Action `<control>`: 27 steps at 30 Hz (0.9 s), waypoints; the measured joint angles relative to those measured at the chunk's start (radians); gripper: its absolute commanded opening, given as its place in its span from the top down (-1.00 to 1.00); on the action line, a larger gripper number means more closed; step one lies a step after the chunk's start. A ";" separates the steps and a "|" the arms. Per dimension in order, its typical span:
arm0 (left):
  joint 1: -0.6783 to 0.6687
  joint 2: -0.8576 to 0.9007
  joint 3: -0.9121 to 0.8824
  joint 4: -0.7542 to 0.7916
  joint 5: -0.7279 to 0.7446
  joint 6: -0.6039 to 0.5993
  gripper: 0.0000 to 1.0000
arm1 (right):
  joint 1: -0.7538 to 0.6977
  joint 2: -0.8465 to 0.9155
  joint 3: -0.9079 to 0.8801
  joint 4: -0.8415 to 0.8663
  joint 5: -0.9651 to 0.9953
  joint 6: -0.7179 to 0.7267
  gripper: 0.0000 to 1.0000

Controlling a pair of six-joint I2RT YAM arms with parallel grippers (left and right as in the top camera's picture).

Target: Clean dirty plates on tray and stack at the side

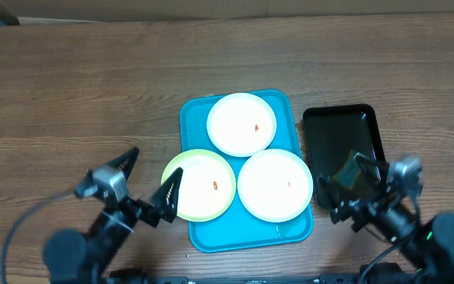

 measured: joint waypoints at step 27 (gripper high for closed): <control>-0.163 0.941 0.787 -1.038 0.043 0.202 -1.00 | 0.000 1.193 0.658 -0.759 0.450 0.261 -0.66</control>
